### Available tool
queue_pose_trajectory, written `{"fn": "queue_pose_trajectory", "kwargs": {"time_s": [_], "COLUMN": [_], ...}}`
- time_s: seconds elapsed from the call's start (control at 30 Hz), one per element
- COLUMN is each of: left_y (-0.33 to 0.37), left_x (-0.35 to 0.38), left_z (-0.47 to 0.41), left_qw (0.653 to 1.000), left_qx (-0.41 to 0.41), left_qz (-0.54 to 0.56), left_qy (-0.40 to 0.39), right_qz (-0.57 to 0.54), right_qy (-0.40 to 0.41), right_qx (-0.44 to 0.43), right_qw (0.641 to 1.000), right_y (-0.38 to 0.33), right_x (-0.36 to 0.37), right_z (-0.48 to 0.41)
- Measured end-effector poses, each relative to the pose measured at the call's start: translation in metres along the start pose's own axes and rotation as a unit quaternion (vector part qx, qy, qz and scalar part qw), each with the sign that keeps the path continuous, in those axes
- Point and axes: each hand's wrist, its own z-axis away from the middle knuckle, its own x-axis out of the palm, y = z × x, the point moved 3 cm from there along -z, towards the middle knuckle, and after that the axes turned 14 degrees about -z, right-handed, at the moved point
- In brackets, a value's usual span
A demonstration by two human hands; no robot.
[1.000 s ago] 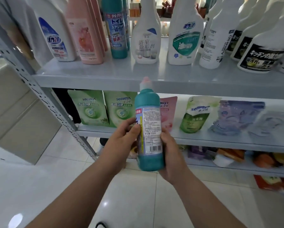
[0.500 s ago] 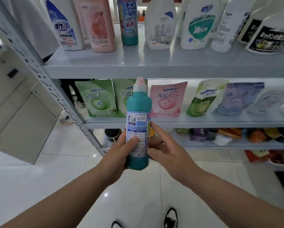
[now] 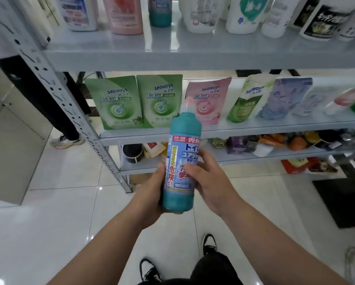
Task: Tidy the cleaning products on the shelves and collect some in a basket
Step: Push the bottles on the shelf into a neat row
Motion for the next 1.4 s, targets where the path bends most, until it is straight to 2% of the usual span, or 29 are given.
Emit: {"fn": "queue_pose_trajectory", "kwargs": {"time_s": [0.17,0.3,0.43,0.57,0.7,0.83,0.9,1.0,1.1,1.17,1.23,1.33,1.4], "left_y": [0.010,0.022,0.038,0.055,0.060,0.065,0.066,0.067,0.069,0.068,0.069,0.075,0.079], "left_x": [0.004,0.020,0.041,0.078,0.109,0.123,0.127,0.127,0.128,0.127,0.120,0.108,0.102], "left_z": [-0.001,-0.005,-0.007,-0.013,-0.023,-0.032,-0.037,-0.044,-0.046,-0.044,-0.041,-0.042,-0.043], "left_qw": [0.993,0.992,0.994,0.988,0.960,0.951,0.963,0.996,0.975,0.959,0.958,0.968,0.960], "left_qx": [0.065,0.102,0.043,-0.016,-0.040,-0.042,-0.035,0.038,0.150,0.197,0.219,0.199,0.195], "left_qz": [-0.098,-0.045,0.052,0.155,0.263,0.283,0.250,0.064,-0.083,-0.136,-0.128,-0.145,-0.197], "left_qy": [0.028,0.066,0.085,-0.013,-0.089,-0.121,-0.099,0.050,0.145,0.152,0.133,0.057,0.041], "right_qz": [0.105,0.048,0.025,-0.009,-0.098,-0.083,-0.080,-0.074,-0.032,-0.031,-0.062,-0.067,-0.050], "right_qy": [0.018,-0.030,-0.009,-0.023,-0.039,-0.035,-0.046,-0.057,-0.019,0.003,-0.011,-0.048,-0.076], "right_qx": [-0.056,-0.047,-0.037,-0.008,0.007,-0.001,0.009,0.009,-0.024,-0.051,-0.064,-0.091,-0.100], "right_qw": [0.993,0.997,0.999,1.000,0.994,0.996,0.996,0.996,0.999,0.998,0.996,0.992,0.991], "right_y": [-0.013,-0.033,-0.062,-0.071,-0.081,-0.092,-0.094,-0.099,-0.106,-0.112,-0.115,-0.109,-0.099], "right_x": [-0.004,-0.010,-0.033,-0.052,-0.068,-0.085,-0.088,-0.088,-0.085,-0.086,-0.085,-0.076,-0.066], "right_z": [-0.002,-0.010,-0.023,-0.038,-0.043,-0.049,-0.051,-0.054,-0.055,-0.055,-0.051,-0.043,-0.040]}}
